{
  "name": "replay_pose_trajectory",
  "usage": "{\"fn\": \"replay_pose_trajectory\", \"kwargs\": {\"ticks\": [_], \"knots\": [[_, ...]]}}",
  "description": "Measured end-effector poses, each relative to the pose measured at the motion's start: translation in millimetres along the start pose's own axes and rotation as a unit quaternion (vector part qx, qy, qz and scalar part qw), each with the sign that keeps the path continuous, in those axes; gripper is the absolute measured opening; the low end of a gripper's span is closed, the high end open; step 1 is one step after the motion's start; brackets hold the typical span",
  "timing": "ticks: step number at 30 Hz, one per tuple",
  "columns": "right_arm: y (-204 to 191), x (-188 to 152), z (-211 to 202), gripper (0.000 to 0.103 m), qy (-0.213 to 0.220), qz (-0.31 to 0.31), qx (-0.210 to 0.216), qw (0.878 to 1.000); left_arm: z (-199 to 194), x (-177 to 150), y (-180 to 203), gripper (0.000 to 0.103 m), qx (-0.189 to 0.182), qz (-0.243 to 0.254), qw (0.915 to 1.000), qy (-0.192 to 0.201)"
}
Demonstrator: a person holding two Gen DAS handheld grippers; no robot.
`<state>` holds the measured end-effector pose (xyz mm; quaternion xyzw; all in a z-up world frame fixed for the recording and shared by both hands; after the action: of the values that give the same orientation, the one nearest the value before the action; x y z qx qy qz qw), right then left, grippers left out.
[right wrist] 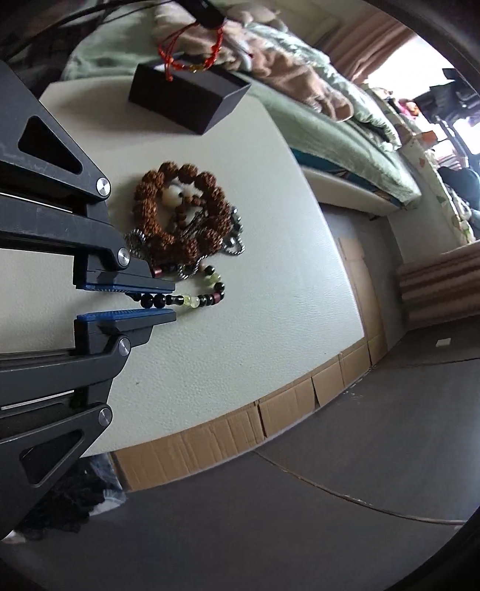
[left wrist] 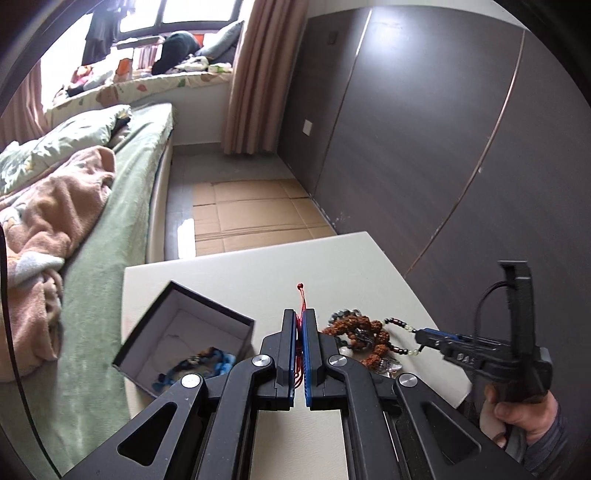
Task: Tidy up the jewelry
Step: 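Lower both bracelets into the black box and open both tools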
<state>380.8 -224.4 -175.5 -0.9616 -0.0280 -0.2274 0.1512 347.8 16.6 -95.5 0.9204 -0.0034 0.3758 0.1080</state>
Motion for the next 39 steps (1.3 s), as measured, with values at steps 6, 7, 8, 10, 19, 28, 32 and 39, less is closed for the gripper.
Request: {"fn": "replay_pose_trajectory", "kwargs": {"ticks": [6, 7, 8, 10, 19, 28, 32, 39], "knots": [[-13.8, 9.1, -27.1, 0.009, 0.055, 0.034, 0.054, 0.996, -19.1, 5.7, -21.8, 0.003, 0.009, -0.011, 0.9998, 0.015], [-18.7, 11.2, -31.1, 0.009, 0.065, 0.039, 0.065, 0.995, -21.9, 6.3, -25.6, 0.003, 0.010, -0.012, 0.9997, 0.017], [-23.8, 12.8, -35.6, 0.009, 0.075, 0.043, 0.080, 0.993, -24.2, 6.7, -29.6, 0.003, 0.011, -0.014, 0.9997, 0.019], [-42.8, 16.7, -35.5, 0.009, 0.087, 0.048, 0.099, 0.990, -27.6, 7.4, -37.9, 0.003, 0.012, -0.018, 0.9996, 0.020], [-124.3, 18.4, -37.3, 0.009, 0.109, 0.030, 0.196, 0.974, -22.1, 7.4, -67.9, 0.003, 0.002, -0.050, 0.9988, 0.006], [-187.7, 10.1, -21.2, 0.009, 0.089, 0.001, 0.249, 0.965, -18.3, -4.8, -105.1, 0.084, 0.042, -0.094, 0.9947, -0.008], [-207.7, 8.0, -13.3, 0.009, 0.078, -0.005, 0.262, 0.962, -27.1, -11.2, -117.5, 0.084, 0.050, -0.098, 0.9939, -0.009], [-237.0, 9.6, -3.3, 0.010, 0.067, -0.025, 0.275, 0.959, -46.2, -20.0, -134.0, 0.084, 0.068, -0.099, 0.9928, 0.005]]}}
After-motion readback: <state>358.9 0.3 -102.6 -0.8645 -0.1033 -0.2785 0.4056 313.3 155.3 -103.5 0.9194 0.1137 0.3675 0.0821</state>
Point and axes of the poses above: each gripper's, at about its wrist camera, not at the fingertips, and z roughly the way its jaws point, y to its right, x to its top, the point moved 6 cm from there along z, roughly the way its jaws point, and after that the axes turned 2 degrees about z, right-handed, at the moved point
